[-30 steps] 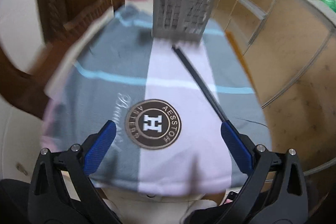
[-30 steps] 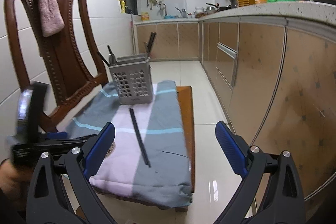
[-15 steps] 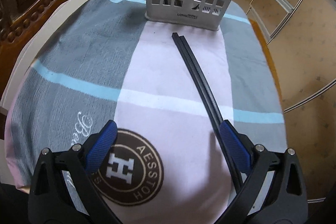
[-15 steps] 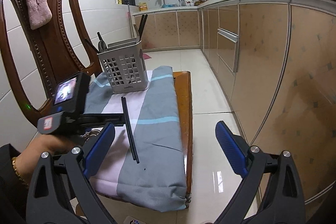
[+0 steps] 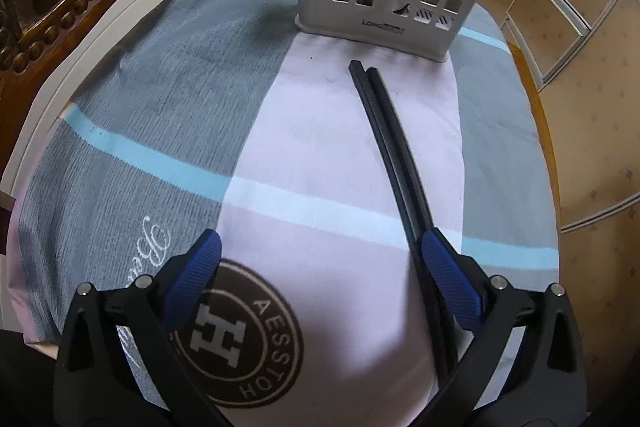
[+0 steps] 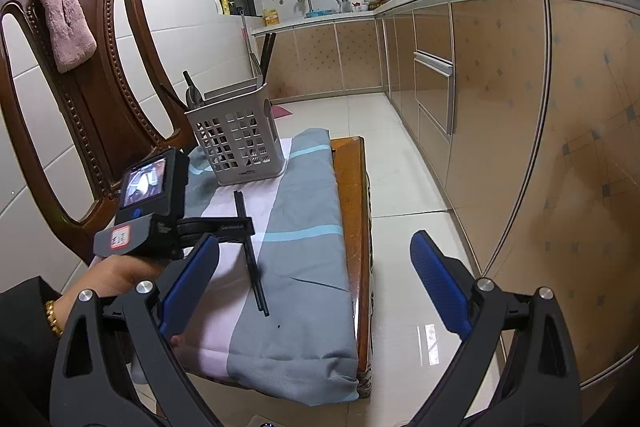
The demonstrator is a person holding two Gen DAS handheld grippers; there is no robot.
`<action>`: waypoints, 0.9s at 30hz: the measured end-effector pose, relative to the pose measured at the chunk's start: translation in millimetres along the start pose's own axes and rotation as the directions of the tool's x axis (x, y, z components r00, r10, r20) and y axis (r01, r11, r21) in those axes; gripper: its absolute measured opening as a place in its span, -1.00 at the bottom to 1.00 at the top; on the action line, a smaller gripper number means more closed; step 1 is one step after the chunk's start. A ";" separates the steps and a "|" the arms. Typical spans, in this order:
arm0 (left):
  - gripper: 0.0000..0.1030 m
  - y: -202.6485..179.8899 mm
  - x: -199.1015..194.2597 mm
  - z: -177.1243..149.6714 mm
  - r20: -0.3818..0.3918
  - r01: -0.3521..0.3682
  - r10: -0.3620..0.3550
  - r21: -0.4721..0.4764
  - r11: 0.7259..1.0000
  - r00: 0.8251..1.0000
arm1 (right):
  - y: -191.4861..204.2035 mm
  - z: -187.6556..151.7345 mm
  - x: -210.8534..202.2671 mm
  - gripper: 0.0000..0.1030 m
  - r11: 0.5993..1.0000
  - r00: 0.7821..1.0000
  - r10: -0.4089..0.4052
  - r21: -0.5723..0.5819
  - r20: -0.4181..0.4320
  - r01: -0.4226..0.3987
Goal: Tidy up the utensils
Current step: 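Lower the left gripper toward the black chopsticks on the cloth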
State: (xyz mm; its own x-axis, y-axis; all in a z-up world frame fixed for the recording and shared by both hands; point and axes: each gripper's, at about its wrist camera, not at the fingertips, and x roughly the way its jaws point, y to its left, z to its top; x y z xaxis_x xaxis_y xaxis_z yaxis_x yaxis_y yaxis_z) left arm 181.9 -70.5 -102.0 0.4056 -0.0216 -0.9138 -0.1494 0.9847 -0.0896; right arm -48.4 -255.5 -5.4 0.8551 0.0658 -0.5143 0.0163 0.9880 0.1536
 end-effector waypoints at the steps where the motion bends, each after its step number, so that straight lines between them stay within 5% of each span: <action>1: 0.93 -1.6 2.7 2.3 -0.005 -0.005 0.005 0.001 1.000 1.000 | -0.1 0.0 -0.6 0.83 1.000 1.000 -0.001 0.000 0.002 0.001; 7: 0.94 -9.4 6.2 -0.3 0.027 -0.064 0.064 0.007 0.998 0.998 | -2.0 -0.2 -1.7 0.83 1.000 1.000 0.003 0.008 0.002 -0.003; 18: 0.92 58.7 -13.1 -32.1 0.076 -0.013 0.003 0.136 0.991 0.997 | 1.5 -1.7 1.7 0.83 1.000 1.000 0.008 -0.005 -0.012 -0.008; 23: 0.84 71.7 -19.8 -38.6 0.111 -0.048 0.020 0.255 0.966 0.994 | 11.9 -4.5 5.8 0.83 0.999 1.000 0.004 -0.036 -0.018 -0.005; 27: 0.82 86.4 -13.4 -29.3 0.059 0.024 -0.036 0.194 0.981 0.998 | 23.9 -1.3 25.7 0.83 0.995 0.997 0.019 -0.093 -0.070 -0.025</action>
State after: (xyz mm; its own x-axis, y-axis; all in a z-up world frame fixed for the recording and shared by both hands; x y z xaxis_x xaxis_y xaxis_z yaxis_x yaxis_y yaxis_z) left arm 137.2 9.8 -109.2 0.4631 -0.0470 -0.8850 0.0384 0.9987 -0.0329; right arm -26.6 -230.1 -16.1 0.8171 0.0942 -0.5688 -0.0539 0.9947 0.0874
